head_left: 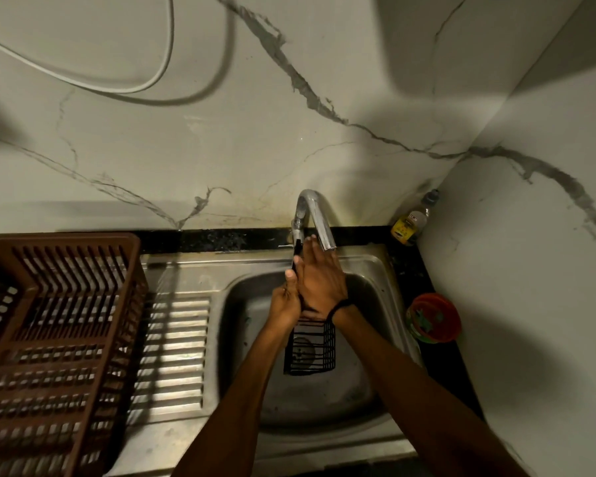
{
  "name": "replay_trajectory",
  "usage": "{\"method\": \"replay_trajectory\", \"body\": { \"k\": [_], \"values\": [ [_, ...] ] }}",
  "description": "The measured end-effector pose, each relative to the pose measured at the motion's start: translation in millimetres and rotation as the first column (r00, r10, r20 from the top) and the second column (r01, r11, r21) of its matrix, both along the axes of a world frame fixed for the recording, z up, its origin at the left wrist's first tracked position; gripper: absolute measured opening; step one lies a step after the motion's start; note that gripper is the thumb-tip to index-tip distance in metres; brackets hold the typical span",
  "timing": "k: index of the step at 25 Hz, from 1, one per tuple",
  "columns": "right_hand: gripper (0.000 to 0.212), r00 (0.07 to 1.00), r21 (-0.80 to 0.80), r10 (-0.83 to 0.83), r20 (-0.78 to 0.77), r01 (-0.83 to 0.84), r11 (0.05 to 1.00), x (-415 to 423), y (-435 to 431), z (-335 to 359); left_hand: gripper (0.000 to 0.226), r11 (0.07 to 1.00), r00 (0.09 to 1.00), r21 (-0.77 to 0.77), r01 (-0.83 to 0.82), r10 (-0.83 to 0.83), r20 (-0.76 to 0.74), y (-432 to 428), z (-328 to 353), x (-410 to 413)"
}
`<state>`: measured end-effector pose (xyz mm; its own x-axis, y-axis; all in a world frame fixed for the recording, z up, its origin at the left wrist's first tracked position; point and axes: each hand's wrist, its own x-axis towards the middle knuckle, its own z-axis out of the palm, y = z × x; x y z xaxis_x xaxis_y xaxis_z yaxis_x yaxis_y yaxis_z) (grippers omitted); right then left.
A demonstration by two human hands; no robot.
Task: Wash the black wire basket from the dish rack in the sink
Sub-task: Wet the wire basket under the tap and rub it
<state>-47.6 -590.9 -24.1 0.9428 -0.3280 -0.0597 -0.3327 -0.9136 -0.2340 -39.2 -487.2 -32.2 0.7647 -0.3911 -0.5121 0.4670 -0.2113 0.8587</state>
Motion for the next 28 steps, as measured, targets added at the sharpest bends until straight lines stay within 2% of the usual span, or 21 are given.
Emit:
{"method": "replay_trajectory", "body": {
  "k": [2,5,6,8,9,10,13,15,17,20,23,25,28],
  "values": [
    [0.059,0.996,0.010,0.070,0.061,-0.071,0.997,-5,0,7,0.057,1.000,1.000,0.021,0.012,-0.012,0.025,-3,6,8],
    [0.058,0.988,0.096,-0.136,0.078,0.128,0.987,12,-8,15,0.062,0.998,0.998,0.021,0.067,-0.067,0.008,-9,6,12],
    [0.062,0.986,0.098,-0.143,0.080,0.135,0.986,11,-5,16,0.061,0.998,0.999,0.035,0.051,-0.051,0.016,-10,5,14],
    [0.072,0.998,0.059,0.003,0.065,-0.007,0.998,-1,1,9,0.058,1.000,0.999,0.025,0.019,-0.020,0.042,-8,4,20],
    [0.069,0.996,0.036,0.072,0.054,-0.074,0.997,-5,0,7,0.058,0.999,0.998,0.025,0.035,-0.036,0.051,-8,2,21],
    [0.064,0.994,0.031,0.091,0.060,-0.093,0.995,-3,-6,4,0.060,0.998,0.998,0.027,0.055,-0.056,0.035,-6,2,21],
    [0.056,0.995,0.032,-0.044,0.087,0.042,0.999,0,-14,7,0.063,0.997,0.997,0.017,0.069,-0.069,0.023,-9,3,13],
    [0.066,0.995,0.013,0.075,0.073,-0.076,0.997,-10,-13,5,0.060,0.998,0.999,0.052,0.037,-0.037,0.012,-6,-5,18],
    [0.062,0.980,0.008,0.188,0.064,-0.189,0.982,-22,-22,0,0.062,0.994,0.996,0.061,0.090,-0.089,-0.005,5,4,24],
    [0.053,0.989,0.014,0.120,0.091,-0.122,0.992,-24,-38,-1,0.071,0.975,0.974,-0.037,0.219,-0.221,-0.057,12,12,26],
    [0.065,0.970,-0.047,0.239,0.040,-0.237,0.970,-32,-35,-3,0.068,0.963,0.962,0.008,0.271,-0.271,-0.035,13,27,29],
    [0.070,0.976,0.003,0.215,0.030,-0.215,0.977,-33,-35,1,0.072,0.948,0.947,-0.003,0.318,-0.318,-0.055,13,25,33],
    [0.069,0.953,-0.077,0.303,0.007,-0.301,0.950,-34,-35,-3,0.066,0.947,0.947,0.007,0.320,-0.320,-0.036,15,31,36]
  ]
}}
